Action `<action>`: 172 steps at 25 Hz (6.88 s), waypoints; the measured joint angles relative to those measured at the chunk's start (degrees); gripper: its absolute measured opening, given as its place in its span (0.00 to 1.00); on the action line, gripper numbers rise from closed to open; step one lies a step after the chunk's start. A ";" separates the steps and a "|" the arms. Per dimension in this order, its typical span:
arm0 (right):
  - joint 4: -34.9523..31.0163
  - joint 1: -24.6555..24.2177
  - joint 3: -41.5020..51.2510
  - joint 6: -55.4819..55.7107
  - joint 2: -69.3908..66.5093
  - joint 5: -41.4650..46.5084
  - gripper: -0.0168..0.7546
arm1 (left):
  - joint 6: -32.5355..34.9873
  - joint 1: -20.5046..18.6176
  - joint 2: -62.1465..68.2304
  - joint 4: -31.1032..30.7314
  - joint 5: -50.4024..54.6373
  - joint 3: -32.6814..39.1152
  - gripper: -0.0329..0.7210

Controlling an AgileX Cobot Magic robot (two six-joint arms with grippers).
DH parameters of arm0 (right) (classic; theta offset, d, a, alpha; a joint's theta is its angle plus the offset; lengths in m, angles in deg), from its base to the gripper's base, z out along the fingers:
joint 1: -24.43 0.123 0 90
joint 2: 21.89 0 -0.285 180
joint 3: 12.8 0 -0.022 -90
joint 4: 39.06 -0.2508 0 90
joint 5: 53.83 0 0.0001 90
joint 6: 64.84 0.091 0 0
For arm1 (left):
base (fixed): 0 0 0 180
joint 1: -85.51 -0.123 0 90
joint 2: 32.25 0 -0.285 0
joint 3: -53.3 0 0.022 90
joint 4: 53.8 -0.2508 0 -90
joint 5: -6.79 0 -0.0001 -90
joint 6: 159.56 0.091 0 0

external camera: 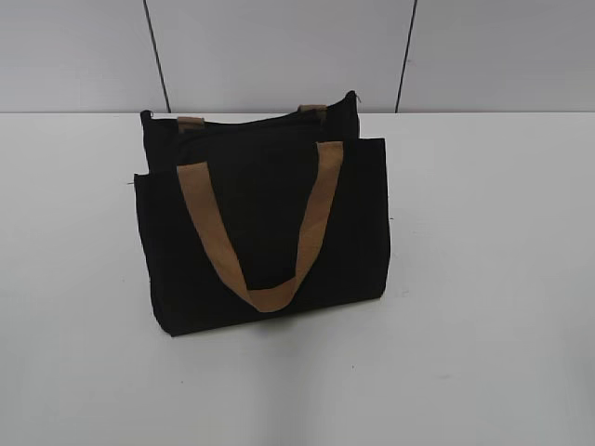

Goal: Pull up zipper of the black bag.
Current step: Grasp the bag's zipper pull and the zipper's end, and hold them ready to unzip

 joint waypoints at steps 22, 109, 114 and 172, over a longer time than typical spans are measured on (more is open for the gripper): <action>0.00 0.00 0.00 0.00 0.00 0.00 0.68 | 0.30 0.00 3.38 -0.56 -3.17 -1.74 0.36; 0.00 0.00 0.00 0.00 0.00 0.00 0.68 | -2.66 8.57 108.97 -31.75 -116.53 4.40 0.36; 0.00 0.00 0.00 0.00 0.00 0.00 0.68 | -2.66 8.57 108.97 -31.75 -118.71 4.40 0.15; -62.69 17.27 -15.59 -67.15 -62.55 -18.53 0.61 | -18.48 10.10 73.91 -31.13 -98.05 3.05 0.04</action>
